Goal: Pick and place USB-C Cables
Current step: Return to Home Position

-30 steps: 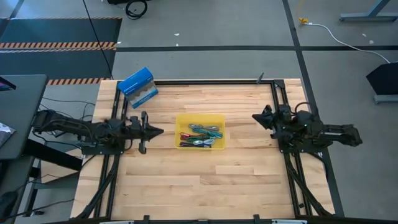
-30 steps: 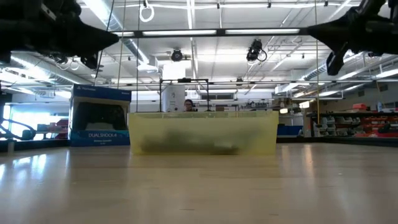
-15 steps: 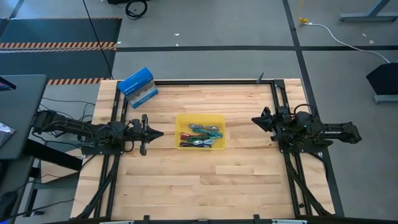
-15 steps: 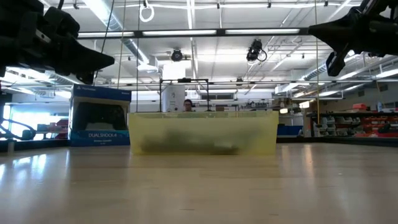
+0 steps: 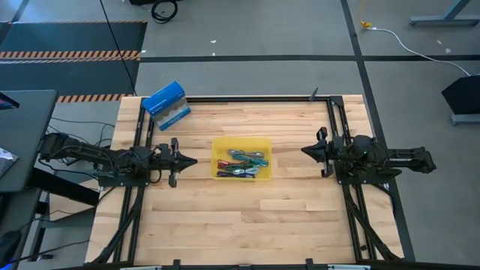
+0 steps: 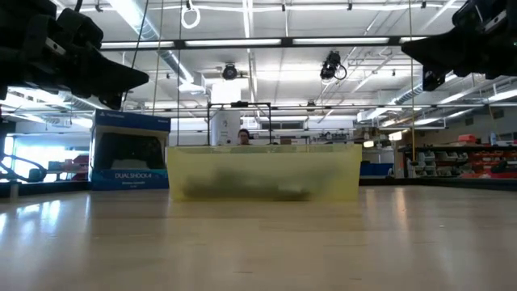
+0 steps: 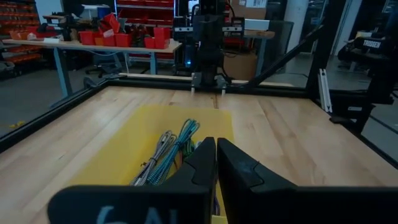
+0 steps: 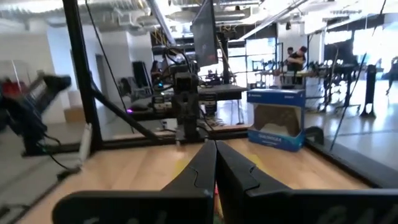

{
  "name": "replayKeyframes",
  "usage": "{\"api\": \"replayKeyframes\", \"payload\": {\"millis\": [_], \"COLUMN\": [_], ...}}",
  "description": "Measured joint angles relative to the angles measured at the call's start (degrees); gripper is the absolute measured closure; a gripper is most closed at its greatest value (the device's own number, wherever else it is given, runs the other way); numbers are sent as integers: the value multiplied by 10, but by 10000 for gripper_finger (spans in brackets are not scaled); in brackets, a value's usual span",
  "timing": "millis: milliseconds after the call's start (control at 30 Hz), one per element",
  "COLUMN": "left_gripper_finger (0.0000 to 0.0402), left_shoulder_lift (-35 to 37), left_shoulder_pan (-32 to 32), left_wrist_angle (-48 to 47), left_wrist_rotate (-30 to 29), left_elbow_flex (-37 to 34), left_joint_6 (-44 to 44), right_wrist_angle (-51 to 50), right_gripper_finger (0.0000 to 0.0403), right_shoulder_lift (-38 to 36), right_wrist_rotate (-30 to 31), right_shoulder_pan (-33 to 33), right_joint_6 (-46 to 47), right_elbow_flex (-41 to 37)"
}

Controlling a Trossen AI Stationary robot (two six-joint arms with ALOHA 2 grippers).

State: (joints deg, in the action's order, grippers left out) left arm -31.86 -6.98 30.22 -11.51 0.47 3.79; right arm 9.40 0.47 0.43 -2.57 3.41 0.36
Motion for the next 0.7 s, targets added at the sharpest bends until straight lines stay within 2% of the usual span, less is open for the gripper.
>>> {"api": "replayKeyframes", "payload": {"millis": [333,700], "left_gripper_finger": [377,377], "left_shoulder_lift": [0,0], "left_shoulder_pan": [0,0], "left_wrist_angle": [0,0], "left_wrist_rotate": [0,0], "left_elbow_flex": [0,0], "left_joint_6": [0,0], "right_wrist_angle": [4,4], "right_gripper_finger": [389,388], "right_shoulder_lift": [0,0], "right_wrist_rotate": [0,0], "right_shoulder_pan": [0,0], "right_joint_6": [42,44], "right_elbow_flex": [0,0]}}
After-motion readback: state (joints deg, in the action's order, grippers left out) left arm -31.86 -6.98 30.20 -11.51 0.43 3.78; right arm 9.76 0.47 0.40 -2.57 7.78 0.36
